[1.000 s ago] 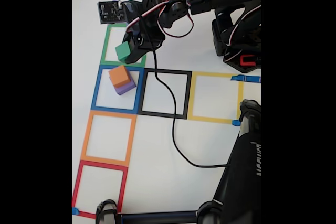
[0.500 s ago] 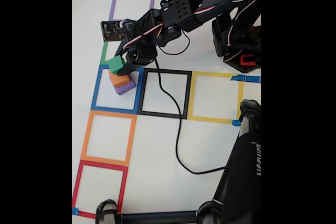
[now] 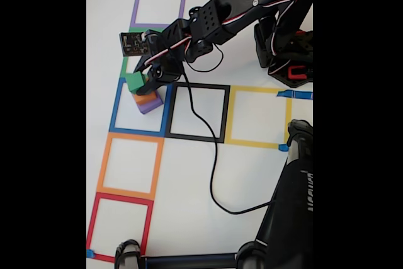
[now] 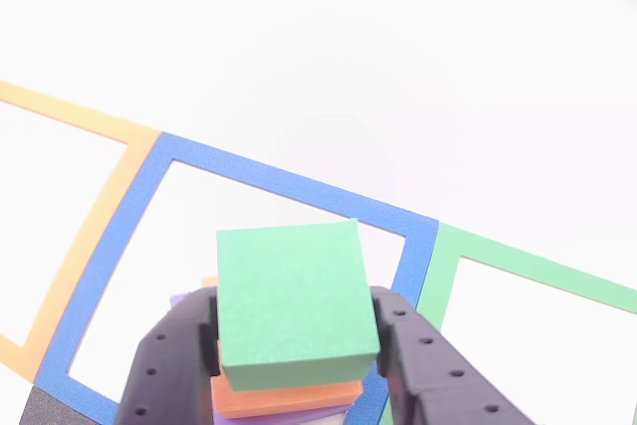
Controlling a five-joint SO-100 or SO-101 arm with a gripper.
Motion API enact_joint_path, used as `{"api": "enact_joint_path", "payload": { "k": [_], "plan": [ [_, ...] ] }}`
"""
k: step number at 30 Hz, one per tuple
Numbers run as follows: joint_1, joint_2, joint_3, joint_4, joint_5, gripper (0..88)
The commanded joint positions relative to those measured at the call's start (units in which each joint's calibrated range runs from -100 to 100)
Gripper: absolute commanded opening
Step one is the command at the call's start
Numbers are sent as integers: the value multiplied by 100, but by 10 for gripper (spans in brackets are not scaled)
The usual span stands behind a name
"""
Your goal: Tower of hanoi
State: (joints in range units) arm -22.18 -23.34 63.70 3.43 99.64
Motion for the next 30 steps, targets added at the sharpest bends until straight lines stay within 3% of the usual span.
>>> {"api": "enact_joint_path", "payload": {
  "k": [1,22,30],
  "plan": [
    [-64,37,-125,-132,36,53],
    [-7,441,-61,-488,36,58],
    [12,457,194,-804,36,112]
  ]
}}
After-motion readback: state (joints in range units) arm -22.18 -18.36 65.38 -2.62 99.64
